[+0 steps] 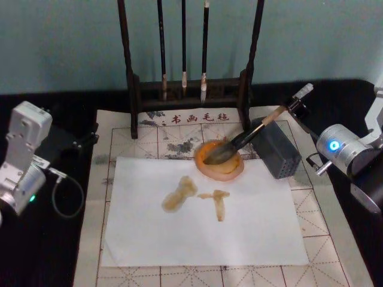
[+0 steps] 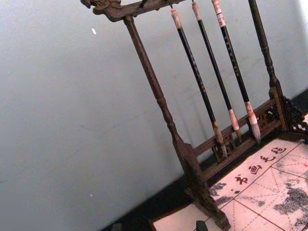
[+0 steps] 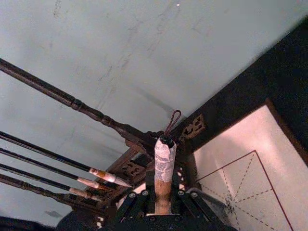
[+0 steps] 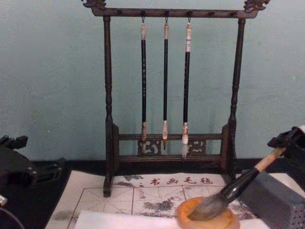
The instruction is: Pick up the brush from the inkstone, write on the paper, then place the brush back to its original position.
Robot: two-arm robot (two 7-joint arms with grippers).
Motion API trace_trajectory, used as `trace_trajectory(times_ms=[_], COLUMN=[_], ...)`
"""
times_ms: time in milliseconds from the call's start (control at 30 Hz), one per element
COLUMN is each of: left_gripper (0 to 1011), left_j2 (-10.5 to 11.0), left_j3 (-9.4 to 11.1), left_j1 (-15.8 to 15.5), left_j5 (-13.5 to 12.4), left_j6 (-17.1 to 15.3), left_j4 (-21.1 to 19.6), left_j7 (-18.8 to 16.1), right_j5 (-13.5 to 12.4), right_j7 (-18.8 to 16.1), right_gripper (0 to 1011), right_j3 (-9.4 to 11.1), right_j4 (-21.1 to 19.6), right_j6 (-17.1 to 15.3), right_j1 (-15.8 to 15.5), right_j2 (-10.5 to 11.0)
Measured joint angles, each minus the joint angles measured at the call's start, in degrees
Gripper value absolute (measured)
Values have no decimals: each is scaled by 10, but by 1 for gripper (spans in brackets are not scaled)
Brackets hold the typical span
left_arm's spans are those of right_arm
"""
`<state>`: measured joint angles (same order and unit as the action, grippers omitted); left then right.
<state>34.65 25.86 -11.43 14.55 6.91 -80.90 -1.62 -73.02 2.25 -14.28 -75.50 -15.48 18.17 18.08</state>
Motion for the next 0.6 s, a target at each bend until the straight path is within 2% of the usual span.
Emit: trace_trajectory(times_ms=[200, 300, 333, 600], left_gripper=[1001, 1001, 1001, 1001], left_j2=[0, 0, 0, 0], left_j3=[0, 0, 0, 0], left_j1=[0, 0, 0, 0], left_j5=[0, 0, 0, 0], left_j6=[0, 0, 0, 0], left_j4=[0, 0, 0, 0], left_j7=[0, 0, 0, 0], right_j5=[1, 1, 1, 2], right_j7=[-1, -1, -1, -2], right_gripper=[185, 268, 268, 540], right_j3=[0, 1, 1, 1], right_j4=[0, 0, 0, -1], right_j6=[0, -1, -1, -1], right_j1=[0, 0, 0, 0], right_j2=[0, 0, 0, -1])
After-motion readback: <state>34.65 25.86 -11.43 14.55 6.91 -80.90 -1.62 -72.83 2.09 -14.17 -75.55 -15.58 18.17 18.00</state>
